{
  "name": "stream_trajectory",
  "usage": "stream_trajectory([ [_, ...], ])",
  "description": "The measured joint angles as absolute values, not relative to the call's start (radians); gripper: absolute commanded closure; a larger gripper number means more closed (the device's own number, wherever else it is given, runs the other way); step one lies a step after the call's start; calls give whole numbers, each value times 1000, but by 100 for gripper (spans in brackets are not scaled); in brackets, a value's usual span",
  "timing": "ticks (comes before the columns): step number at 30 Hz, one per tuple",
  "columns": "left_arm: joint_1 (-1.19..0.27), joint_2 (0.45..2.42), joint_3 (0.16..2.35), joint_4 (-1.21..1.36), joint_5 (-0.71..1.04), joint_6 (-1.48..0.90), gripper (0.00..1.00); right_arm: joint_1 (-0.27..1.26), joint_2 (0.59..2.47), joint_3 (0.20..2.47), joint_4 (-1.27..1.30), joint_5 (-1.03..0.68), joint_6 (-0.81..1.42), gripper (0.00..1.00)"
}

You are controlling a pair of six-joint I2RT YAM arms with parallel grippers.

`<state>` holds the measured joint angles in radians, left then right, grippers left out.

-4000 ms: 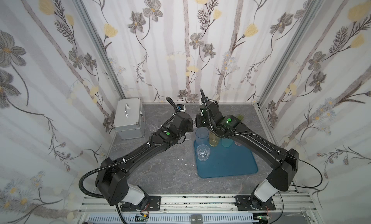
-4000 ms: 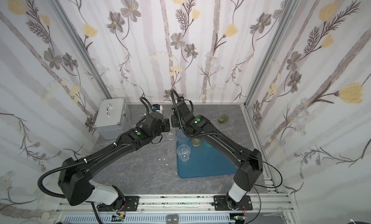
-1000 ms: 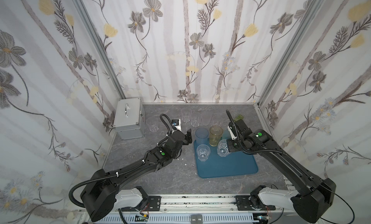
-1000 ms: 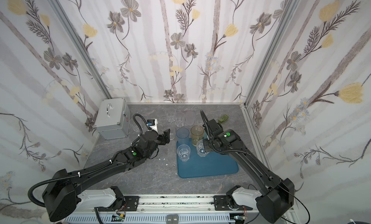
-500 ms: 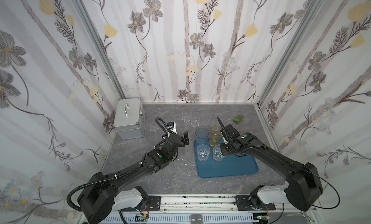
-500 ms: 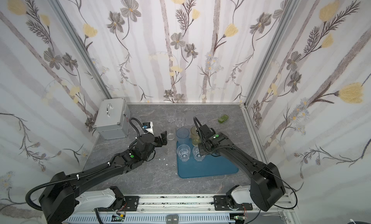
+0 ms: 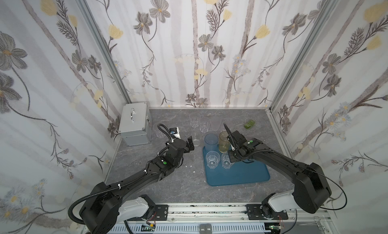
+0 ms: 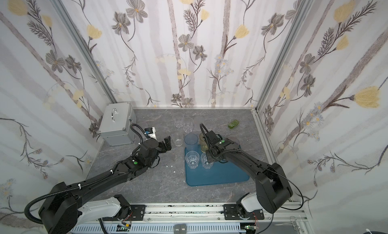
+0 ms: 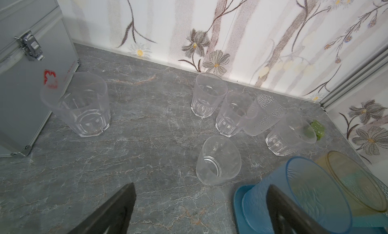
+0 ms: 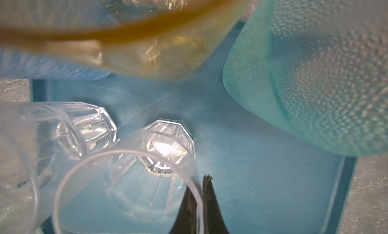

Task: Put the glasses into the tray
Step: 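Lower the clear cup onto the tray beside the other clear cup, open right gripper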

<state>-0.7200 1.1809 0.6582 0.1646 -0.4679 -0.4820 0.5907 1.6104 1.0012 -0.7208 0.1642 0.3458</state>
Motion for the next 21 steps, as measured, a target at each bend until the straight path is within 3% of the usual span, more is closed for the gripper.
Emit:
stream_trajectory([
  [9,-720,1190,673,156,-450,-471,0,595,1577,1025,-743,188,346,71],
  [21,-610,1230,734,134,-389,-446,1,583,1511,1223,-792,192,339,65],
])
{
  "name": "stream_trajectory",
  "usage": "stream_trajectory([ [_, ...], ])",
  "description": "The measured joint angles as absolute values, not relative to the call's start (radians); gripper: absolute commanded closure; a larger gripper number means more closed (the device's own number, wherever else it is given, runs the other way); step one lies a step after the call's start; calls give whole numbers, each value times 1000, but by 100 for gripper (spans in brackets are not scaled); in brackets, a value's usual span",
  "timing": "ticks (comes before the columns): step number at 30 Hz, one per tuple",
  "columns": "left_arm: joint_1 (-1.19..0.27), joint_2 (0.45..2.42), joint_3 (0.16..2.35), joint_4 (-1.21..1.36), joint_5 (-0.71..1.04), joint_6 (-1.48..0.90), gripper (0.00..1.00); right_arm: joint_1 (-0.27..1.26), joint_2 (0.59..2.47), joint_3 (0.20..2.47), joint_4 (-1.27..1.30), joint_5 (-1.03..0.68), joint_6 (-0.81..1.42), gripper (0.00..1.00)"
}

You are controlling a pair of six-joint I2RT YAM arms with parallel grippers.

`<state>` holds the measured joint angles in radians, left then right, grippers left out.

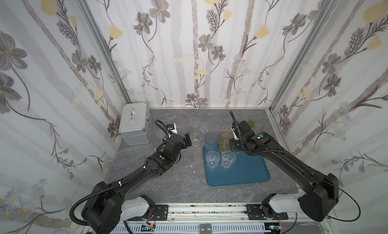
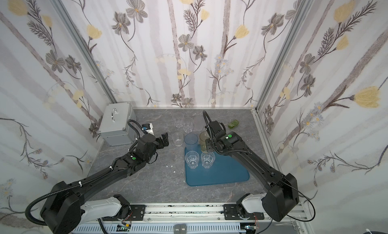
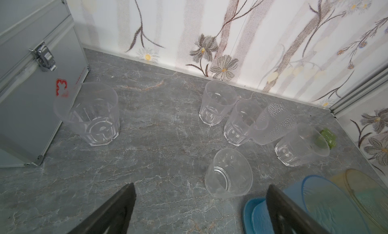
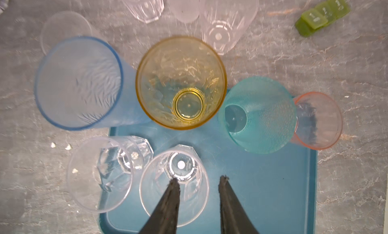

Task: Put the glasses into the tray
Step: 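Lower the clear cup onto the tray beside the other clear cup, open right gripper, then raise the right gripper and move it over an upside-down clear cup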

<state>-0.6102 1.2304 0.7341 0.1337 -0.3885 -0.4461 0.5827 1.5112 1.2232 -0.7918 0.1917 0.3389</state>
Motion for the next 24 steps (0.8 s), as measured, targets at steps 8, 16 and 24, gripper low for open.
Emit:
stream_trajectory([
  [8,-513,1501,989,-18,-277,-358,0,555,1549,1301,-686,177,385,58],
  [16,-495,1604,1105,-81,-233,-310,0,495,1713,1428,-579,136,411,54],
  [24,-496,1555,1028,-89,-224,-342,0,415,1920,1580,-529,86,411,53],
])
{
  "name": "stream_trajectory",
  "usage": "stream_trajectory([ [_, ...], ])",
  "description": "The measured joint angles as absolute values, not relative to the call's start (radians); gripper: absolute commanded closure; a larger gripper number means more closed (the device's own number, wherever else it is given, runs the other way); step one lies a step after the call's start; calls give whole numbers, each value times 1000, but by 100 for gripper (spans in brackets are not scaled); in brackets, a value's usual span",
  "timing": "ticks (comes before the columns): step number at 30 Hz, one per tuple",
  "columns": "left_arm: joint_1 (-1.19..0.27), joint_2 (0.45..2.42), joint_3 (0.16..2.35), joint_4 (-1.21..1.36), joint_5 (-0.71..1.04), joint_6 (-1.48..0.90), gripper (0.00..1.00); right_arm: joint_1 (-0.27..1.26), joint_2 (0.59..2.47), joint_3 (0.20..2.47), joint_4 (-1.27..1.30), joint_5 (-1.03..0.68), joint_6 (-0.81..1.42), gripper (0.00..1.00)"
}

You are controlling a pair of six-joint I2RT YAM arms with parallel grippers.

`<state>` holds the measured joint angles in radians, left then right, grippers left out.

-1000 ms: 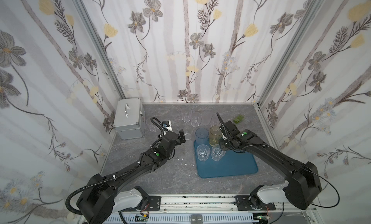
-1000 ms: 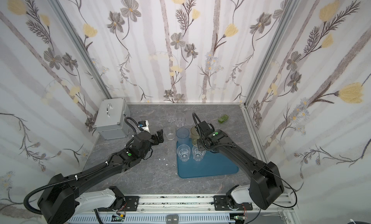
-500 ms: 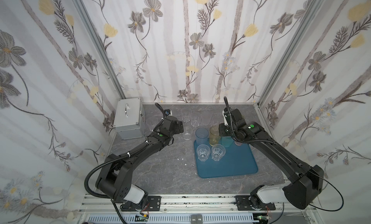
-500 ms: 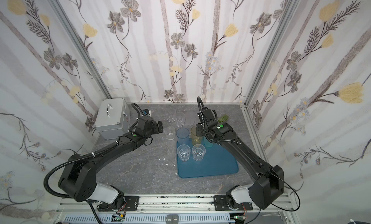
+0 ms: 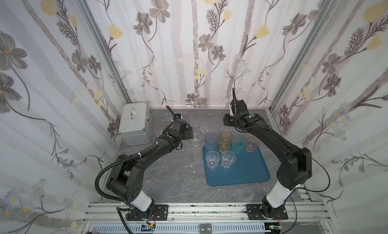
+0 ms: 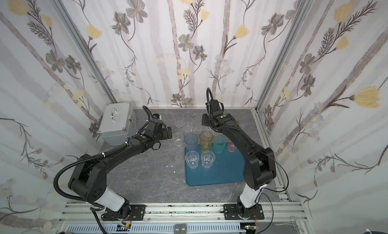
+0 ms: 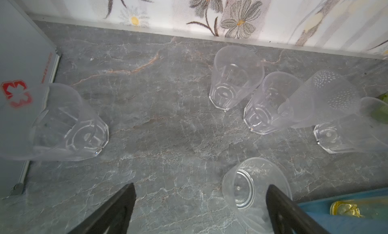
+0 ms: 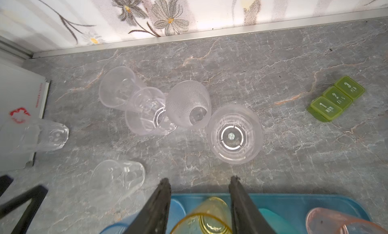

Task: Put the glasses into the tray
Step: 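Raise the right gripper and move it over an upside-down clear cup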

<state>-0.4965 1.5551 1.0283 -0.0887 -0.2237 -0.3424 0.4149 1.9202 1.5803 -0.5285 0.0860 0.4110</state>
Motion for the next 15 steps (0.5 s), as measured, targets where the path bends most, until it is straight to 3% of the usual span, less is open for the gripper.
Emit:
stream_trajectory([
  [15,-496,1441,901,-98,-215,-389,0,300,2061,1575,-533,65,409,58],
])
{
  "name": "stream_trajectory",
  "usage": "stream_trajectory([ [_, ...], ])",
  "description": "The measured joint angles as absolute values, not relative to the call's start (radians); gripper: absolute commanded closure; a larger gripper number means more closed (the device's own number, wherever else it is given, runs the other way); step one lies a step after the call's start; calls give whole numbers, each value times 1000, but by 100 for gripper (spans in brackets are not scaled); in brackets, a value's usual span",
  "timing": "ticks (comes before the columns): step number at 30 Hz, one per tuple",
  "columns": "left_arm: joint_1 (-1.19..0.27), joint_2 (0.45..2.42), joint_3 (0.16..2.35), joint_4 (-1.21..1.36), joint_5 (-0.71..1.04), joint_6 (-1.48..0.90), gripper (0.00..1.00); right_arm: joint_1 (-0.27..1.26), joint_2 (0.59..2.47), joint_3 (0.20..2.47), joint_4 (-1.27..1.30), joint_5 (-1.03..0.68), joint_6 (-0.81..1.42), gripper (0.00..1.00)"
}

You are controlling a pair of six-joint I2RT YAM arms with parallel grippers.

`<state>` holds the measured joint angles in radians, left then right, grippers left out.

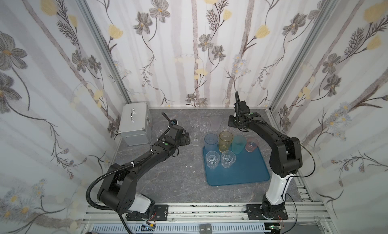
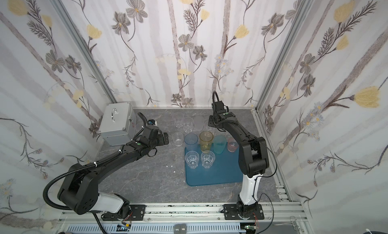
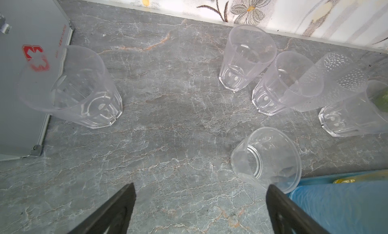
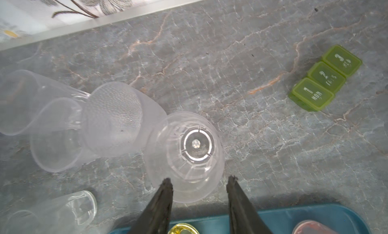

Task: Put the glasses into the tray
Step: 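Raise the right gripper and move it over an upside-down clear cup, then grasp the upside-down clear cup with the right gripper and lift it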

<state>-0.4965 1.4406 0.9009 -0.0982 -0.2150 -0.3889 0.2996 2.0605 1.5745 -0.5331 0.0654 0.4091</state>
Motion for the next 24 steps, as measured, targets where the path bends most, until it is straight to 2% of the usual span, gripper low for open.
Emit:
stream_trajectory([
  [9,-537,1455,910,-101,-183,-435,0,267,2095,1557,-531,59,391,64],
  [24,-614,1488,963,-101,-195,-445,0,265,2135,1555,-520,51,379,86],
])
